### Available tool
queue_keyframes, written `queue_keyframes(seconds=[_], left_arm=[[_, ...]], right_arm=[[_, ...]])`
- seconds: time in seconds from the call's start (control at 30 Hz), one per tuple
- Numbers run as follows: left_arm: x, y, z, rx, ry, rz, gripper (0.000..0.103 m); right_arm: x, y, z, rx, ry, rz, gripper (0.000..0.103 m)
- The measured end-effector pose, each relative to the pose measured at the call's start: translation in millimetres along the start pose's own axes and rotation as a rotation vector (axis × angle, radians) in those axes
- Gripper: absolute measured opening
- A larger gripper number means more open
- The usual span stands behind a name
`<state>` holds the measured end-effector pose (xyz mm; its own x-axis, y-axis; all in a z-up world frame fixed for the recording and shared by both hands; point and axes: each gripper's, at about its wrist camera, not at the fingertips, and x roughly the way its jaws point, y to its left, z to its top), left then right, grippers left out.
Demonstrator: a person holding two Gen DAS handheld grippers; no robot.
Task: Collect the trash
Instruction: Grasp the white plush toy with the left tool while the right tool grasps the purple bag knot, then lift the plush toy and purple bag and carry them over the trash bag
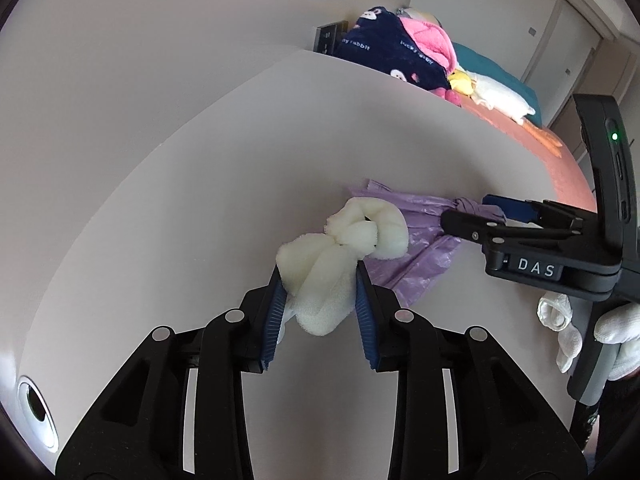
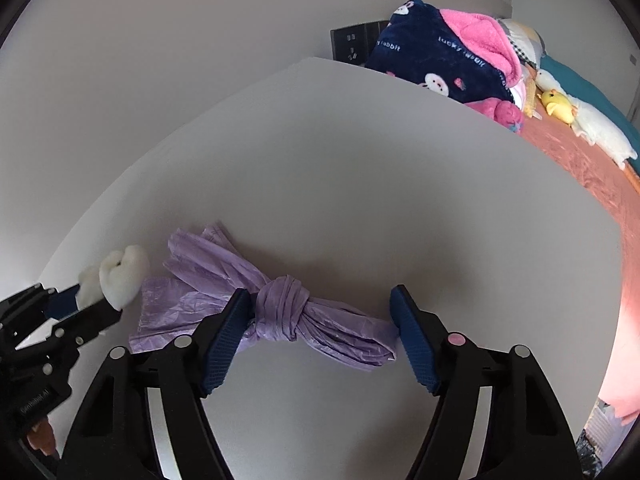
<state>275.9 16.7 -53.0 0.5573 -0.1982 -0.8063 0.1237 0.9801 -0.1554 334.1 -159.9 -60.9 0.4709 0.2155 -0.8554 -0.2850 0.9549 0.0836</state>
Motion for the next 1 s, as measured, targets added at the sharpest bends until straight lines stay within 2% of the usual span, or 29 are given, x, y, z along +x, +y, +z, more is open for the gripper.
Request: queue_keyframes(seconds=[0.03, 0.07, 0.1, 0.17, 0.6, 1.0], left_arm=[[-1.0, 0.4, 0.7, -0.001, -0.003, 0.001, 0.033], [-2.0, 0.0, 0.9, -0.001, -0.006, 0.002, 0.033], [-2.6, -0.4, 1.3, -0.001, -0.007, 0.002, 0.033], [-3.3, -2.7, 1.5, 0.004, -0.009, 0.003, 0.033], [-8.4, -22.4, 0.6, 0.04, -0.025, 0.01, 0.03], [-34.3, -53.6, -28.3, 0.047, -0.049, -0.004, 0.03]], right_arm=[[-0.2, 0.9, -1.0, -0.007, 0.003, -0.016, 0.054], [-0.9, 1.8, -1.5, -0.013, 0.006, -0.029, 0.036], [-2.7, 1.7, -2.4, -0.013, 0.01, -0.029, 0.028], [-4.6, -0.5, -5.2, 0.001, 0.018, -0.027, 0.022], [-35.4, -24.3, -33.8, 0.103, 0.013, 0.006, 0.021], [-79.4, -47.7, -63.6, 0.104, -0.017, 0.031, 0.021]])
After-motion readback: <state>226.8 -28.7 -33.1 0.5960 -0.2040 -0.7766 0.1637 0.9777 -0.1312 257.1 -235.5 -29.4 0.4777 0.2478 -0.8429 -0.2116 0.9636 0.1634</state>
